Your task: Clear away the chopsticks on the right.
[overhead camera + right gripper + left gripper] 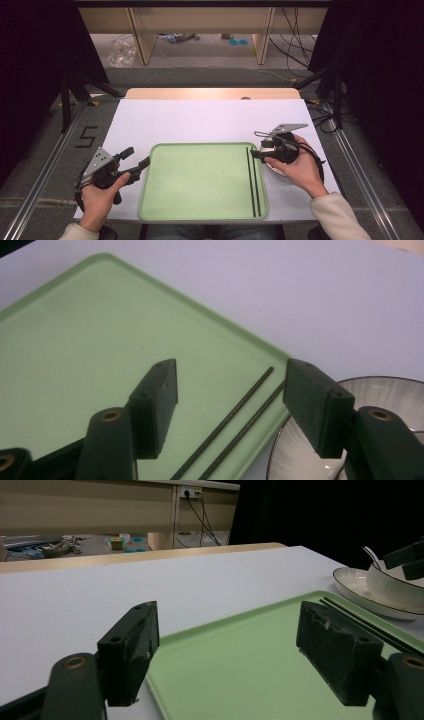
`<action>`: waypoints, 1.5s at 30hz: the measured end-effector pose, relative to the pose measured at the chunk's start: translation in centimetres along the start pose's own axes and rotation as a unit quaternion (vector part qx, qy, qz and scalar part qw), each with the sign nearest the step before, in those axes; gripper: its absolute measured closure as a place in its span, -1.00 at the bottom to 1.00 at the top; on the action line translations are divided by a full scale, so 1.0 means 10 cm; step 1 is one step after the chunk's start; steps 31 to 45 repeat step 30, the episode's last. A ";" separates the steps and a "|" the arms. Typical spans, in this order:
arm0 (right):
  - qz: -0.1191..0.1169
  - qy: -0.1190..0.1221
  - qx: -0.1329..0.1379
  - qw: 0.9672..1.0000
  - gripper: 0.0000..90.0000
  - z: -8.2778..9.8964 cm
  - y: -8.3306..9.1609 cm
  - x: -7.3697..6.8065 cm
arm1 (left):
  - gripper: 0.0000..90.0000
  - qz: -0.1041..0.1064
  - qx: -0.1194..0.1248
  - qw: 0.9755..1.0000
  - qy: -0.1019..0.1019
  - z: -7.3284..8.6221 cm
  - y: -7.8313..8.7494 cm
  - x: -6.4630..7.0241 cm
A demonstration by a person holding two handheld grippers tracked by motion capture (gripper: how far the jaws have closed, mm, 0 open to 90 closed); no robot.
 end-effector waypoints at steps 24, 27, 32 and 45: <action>0.032 0.024 0.057 0.998 -0.13 0.34 0.26 -0.15 | -0.44 0.002 -0.002 1.000 -0.004 0.00 0.00 0.01; 0.028 0.023 0.071 0.997 -0.13 0.29 0.28 -0.16 | -0.44 0.003 -0.002 1.000 -0.003 0.00 -0.01 0.01; 0.026 0.016 0.069 0.997 -0.09 0.28 0.28 -0.18 | -0.45 0.003 -0.002 1.000 -0.003 0.00 0.00 0.01; 0.026 0.016 0.069 0.997 -0.09 0.28 0.28 -0.18 | -0.45 0.003 -0.002 1.000 -0.003 0.00 0.00 0.01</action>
Point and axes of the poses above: each handheld gripper's, and its own axes: y roughly backward along the jaws, z roughly out of its underside, x roughly to its right, the point moved 6 cm from there along -y, roughly forward along the jaws, and after that the axes turned 9 degrees about z, right-handed, at the moved point
